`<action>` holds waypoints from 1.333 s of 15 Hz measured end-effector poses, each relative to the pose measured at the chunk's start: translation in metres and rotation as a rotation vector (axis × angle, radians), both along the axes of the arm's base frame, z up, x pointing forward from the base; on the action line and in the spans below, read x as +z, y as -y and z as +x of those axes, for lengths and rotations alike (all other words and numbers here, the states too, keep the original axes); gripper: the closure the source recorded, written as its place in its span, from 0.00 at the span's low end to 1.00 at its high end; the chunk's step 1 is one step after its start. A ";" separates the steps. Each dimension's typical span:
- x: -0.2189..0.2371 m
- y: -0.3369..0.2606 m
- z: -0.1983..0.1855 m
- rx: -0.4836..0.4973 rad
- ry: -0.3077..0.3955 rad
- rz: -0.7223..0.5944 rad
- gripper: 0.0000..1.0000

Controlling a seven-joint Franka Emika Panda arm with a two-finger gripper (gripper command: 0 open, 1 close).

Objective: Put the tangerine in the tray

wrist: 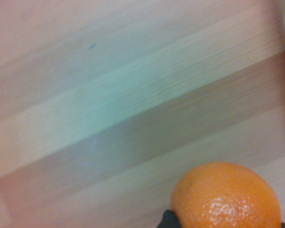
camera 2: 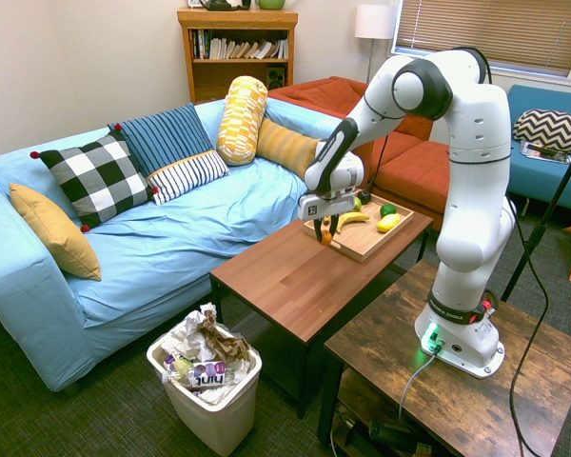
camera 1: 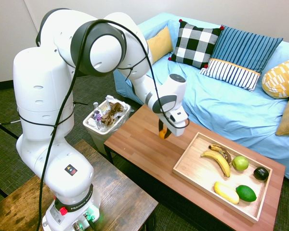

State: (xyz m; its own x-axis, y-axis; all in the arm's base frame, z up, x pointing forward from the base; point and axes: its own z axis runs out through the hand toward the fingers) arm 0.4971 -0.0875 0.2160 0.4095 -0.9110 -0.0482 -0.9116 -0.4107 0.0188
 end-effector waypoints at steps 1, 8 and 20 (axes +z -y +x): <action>0.009 0.022 0.005 -0.042 0.019 -0.011 1.00; -0.002 0.151 0.017 -0.273 0.018 -0.013 1.00; -0.106 0.219 0.041 -0.355 -0.088 0.053 0.00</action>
